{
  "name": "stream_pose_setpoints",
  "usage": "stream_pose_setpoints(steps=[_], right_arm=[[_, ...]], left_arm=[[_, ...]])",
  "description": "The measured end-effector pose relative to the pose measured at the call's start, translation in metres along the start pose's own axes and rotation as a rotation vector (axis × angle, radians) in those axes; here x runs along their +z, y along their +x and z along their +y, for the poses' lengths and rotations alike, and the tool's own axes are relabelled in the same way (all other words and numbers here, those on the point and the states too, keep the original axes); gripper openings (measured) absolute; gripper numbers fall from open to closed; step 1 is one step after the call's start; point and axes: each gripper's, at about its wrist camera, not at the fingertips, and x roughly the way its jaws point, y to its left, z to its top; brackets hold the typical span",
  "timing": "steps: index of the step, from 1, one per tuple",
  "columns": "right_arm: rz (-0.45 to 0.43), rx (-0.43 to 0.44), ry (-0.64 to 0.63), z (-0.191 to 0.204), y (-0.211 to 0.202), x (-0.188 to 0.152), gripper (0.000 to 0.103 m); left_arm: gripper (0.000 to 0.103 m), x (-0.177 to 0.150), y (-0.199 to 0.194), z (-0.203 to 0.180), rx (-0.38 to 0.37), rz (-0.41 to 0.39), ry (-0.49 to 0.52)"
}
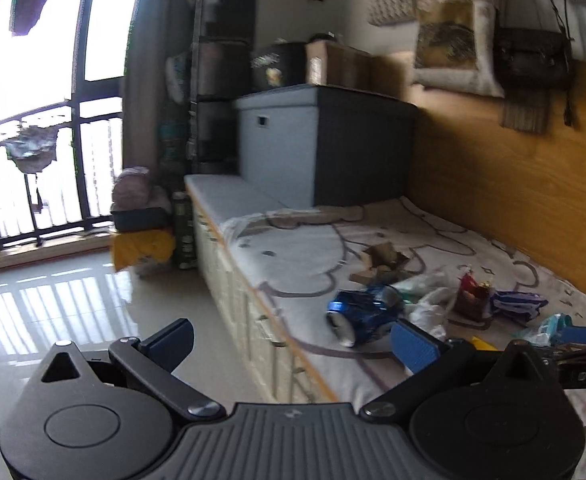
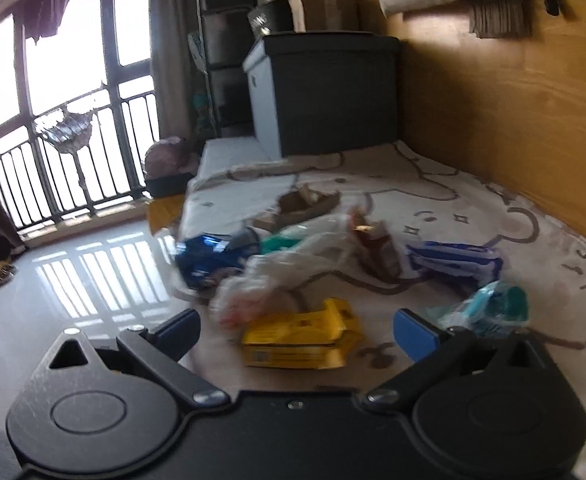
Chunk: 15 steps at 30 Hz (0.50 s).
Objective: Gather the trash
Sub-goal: 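Grasp the white plastic bag with the left tool while the right tool grasps the yellow cigarette box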
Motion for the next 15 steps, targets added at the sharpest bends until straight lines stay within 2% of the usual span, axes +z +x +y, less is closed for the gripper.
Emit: stream_pose_setpoints(steps=[3,7,15], right_arm=[[0.034,-0.001,-0.017,-0.013,0.021,0.000,0.103],[0.093,0.075,-0.023,-0.024,0.053,0.001,0.103],[0.169,0.175,-0.090,-0.009,0.103,-0.002,0.103]], left_arm=[[0.103,0.004,0.024,-0.012,-0.062,0.039,-0.002],[0.103,0.006,0.053,-0.029,-0.132,0.081,-0.007],[0.103,0.010,0.105,-0.053,-0.277,0.181,-0.064]])
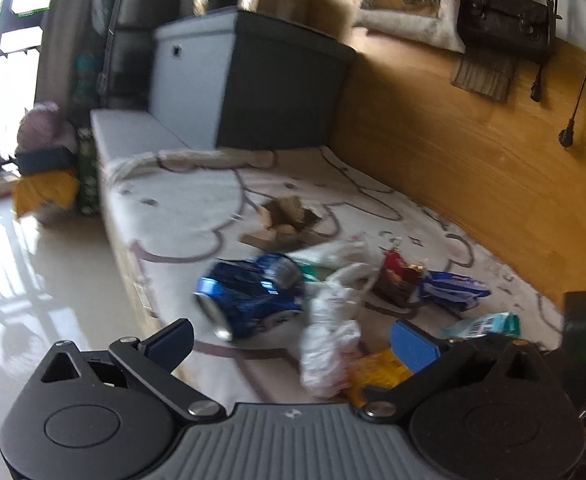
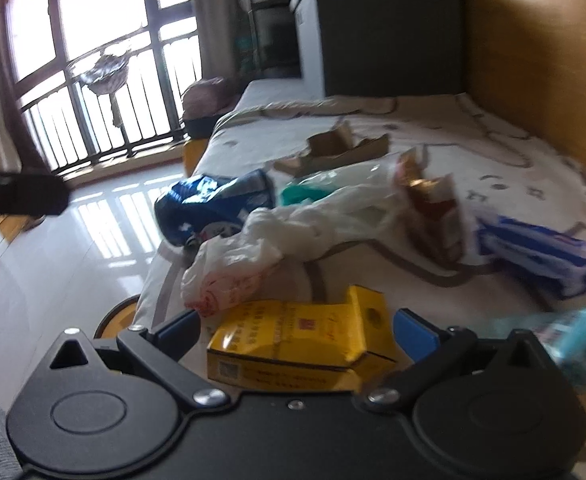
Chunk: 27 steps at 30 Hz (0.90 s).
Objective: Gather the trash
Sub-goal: 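Grasp the white plastic bag with the left tool while the right tool grasps the yellow cigarette box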
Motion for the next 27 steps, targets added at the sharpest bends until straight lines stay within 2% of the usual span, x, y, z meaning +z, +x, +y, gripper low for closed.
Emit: stream_pose_setpoints(steps=[5,10,15,27], right_arm=[[0.004,-0.024,-0.039,0.007,0.012,-0.001,0.103],[0.039,-0.073,-0.052,0.006,0.019,-0.002,0.103],[0.049,-0.054,0.010,-0.008,0.020,-0.007,0.099],[0.009,-0.070,0.064,-0.021,-0.023,-0.026,0.094]], left_arm=[[0.103,0.008,0.036,-0.013,-0.094,0.061,-0.013],[0.102,0.010,0.072,-0.022,-0.151,0.137,-0.020],[0.088,0.009,0.102,-0.025,-0.166,0.202,-0.028],[0.073,0.002,0.134,-0.029,-0.123,0.246,-0.015]])
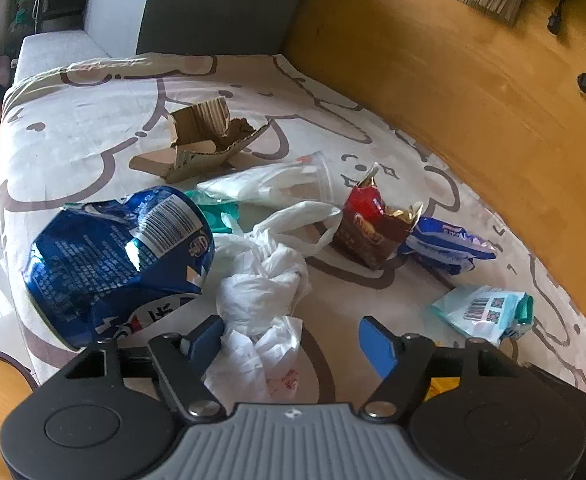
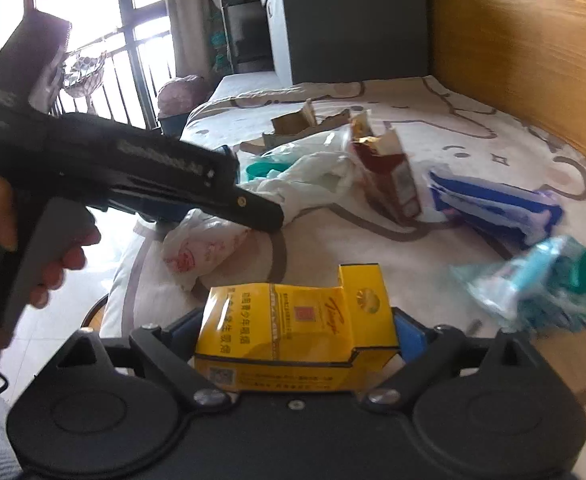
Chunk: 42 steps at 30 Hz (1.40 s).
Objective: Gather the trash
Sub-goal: 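Grasp the white plastic bag with the left tool while the right tool grasps the yellow cigarette box, then carry the white bag and yellow box with both tools over the wastebasket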
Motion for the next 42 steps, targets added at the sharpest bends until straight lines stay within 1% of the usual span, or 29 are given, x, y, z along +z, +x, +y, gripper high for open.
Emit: stream_pose_setpoints(steps=[2,5,7,10,11,13,14,15,18,23,26,31,35,42], right_arm=[[-0.001,-0.010,0.005,-0.003,-0.005,-0.002,0.094],[0.001,-0.028,0.008,-0.006,-0.012,-0.005,0.094],[0.001,-0.035,0.011,-0.006,-0.017,-0.009,0.094],[0.003,-0.039,0.016,-0.007,-0.021,-0.013,0.094],[0.004,-0.041,0.018,-0.007,-0.021,-0.014,0.094],[0.007,-0.043,0.023,-0.008,-0.021,-0.014,0.094],[0.008,-0.045,0.025,-0.008,-0.021,-0.015,0.094],[0.009,-0.047,0.027,-0.008,-0.021,-0.015,0.094],[0.009,-0.061,0.029,-0.009,-0.023,-0.015,0.094],[-0.005,-0.091,0.036,-0.007,-0.033,-0.012,0.094],[-0.024,-0.113,0.047,-0.005,-0.045,-0.008,0.094],[-0.074,-0.145,0.057,-0.001,-0.065,0.000,0.094],[-0.117,-0.168,0.047,0.009,-0.077,0.008,0.094],[-0.165,-0.166,0.029,0.033,-0.085,0.024,0.094]], left_arm=[[0.071,0.000,0.002,-0.002,0.006,0.000,0.002],[0.064,0.001,0.004,0.000,0.063,-0.018,-0.020],[0.063,0.002,0.007,0.002,0.105,-0.028,-0.011],[0.063,0.003,0.016,0.003,0.148,-0.019,0.025],[0.064,0.003,0.019,0.002,0.148,-0.014,0.035],[0.058,0.001,0.021,0.000,0.150,-0.012,0.064],[0.047,0.000,0.021,-0.001,0.143,-0.009,0.072],[0.043,-0.001,0.020,-0.002,0.133,-0.004,0.068],[0.041,-0.005,0.013,-0.007,0.108,0.006,0.079],[0.041,-0.015,-0.016,-0.016,0.077,-0.034,0.085],[0.041,-0.018,-0.038,-0.021,0.076,-0.071,0.096],[0.041,-0.023,-0.079,-0.025,0.105,-0.142,0.118],[0.041,-0.027,-0.110,-0.021,0.127,-0.188,0.122],[0.041,-0.036,-0.155,-0.003,0.180,-0.249,0.103]])
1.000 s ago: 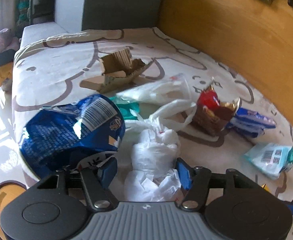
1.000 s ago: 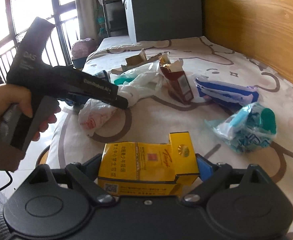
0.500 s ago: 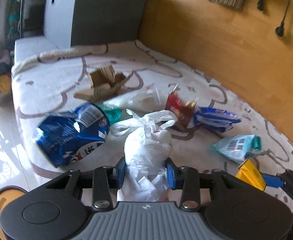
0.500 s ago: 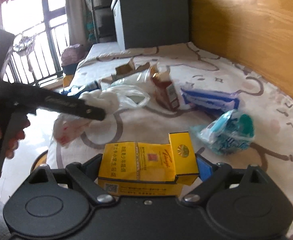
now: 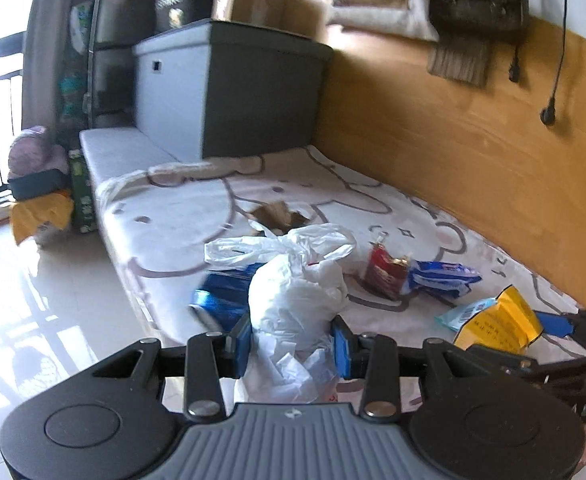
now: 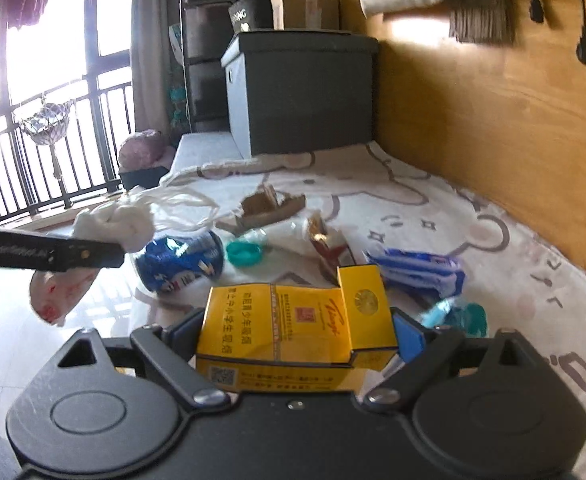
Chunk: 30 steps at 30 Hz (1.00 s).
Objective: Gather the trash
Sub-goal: 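Carry the white bag and yellow box with both tools over the wastebasket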
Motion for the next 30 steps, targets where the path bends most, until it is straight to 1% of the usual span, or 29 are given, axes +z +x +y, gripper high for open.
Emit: stream_pose_setpoints(steps=[8,15,19,24,30], right_arm=[[-0.025,0.020,-0.013,0.036,0.004,0.015,0.094],[-0.032,0.061,-0.029,0.077,0.020,0.030,0.094],[-0.028,0.093,-0.038,0.105,0.033,0.037,0.094],[-0.020,0.144,-0.077,0.149,0.053,0.043,0.094],[0.009,0.216,-0.104,0.203,0.086,0.040,0.094]], left_arm=[[0.041,-0.005,-0.034,0.046,0.078,-0.034,-0.033],[0.041,-0.012,-0.052,0.096,0.161,-0.034,-0.085],[0.041,-0.016,-0.059,0.123,0.208,-0.034,-0.119],[0.041,-0.018,-0.065,0.157,0.269,-0.043,-0.154],[0.041,-0.027,-0.059,0.196,0.322,-0.033,-0.195]])
